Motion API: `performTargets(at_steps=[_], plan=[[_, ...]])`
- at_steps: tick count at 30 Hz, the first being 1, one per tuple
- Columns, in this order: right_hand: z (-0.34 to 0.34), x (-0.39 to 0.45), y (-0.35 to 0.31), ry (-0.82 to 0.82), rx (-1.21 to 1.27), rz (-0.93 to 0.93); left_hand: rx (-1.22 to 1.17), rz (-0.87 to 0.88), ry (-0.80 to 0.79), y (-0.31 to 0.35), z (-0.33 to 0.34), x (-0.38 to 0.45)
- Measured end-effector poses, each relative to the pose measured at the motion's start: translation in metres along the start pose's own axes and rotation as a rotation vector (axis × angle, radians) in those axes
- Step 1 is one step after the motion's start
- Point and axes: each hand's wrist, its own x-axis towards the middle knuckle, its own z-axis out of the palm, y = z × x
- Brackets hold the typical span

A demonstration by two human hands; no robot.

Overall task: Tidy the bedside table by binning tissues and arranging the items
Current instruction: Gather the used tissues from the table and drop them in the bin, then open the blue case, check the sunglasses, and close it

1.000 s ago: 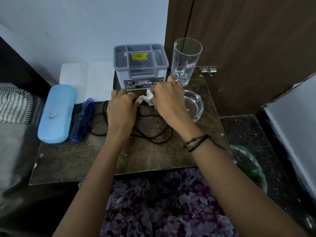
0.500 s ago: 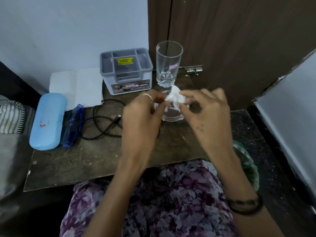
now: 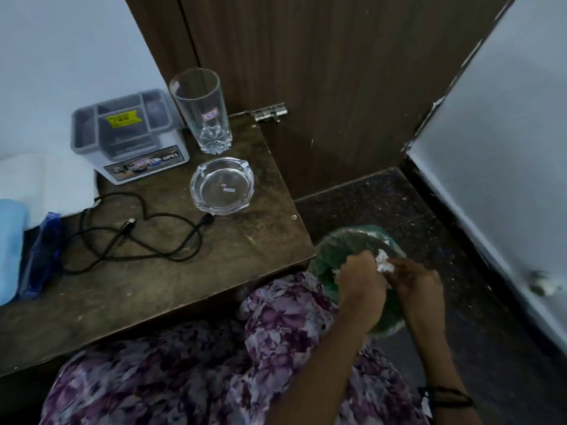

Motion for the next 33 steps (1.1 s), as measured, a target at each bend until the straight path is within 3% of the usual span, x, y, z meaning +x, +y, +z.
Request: performTargets(at_steps=[8,14,18,21,27,33], plan=[[0.055,0.007,0.025,-0.183,-0.072,0.141,-0.054,-0.166,-0.094,-0.030,0.034,0.041],[0.023,0.002,-0.010,-0.075,-0.001,0.173,-0.131,-0.059,-0.050,-0.020,0.014,0.025],[-0.018,-0.012,-0.059,0.051,0.112,0.049,-0.063,0.090,0.101,-0.003,-0.021,-0.020],[-0.041,-0.026,-0.098,0.070,0.231,-0.048,-0.163,0.142,0.229,-0.004,-0.053,-0.054],[-0.044,-0.053,-0.183,-0.066,0.394,-0.337,-0.444,0.212,0.485,-0.035,-0.132,-0.098],[-0.011,-0.068,-0.264,-0.179,0.393,-0.605,-0.439,0.189,0.670,-0.094,-0.198,-0.121]])
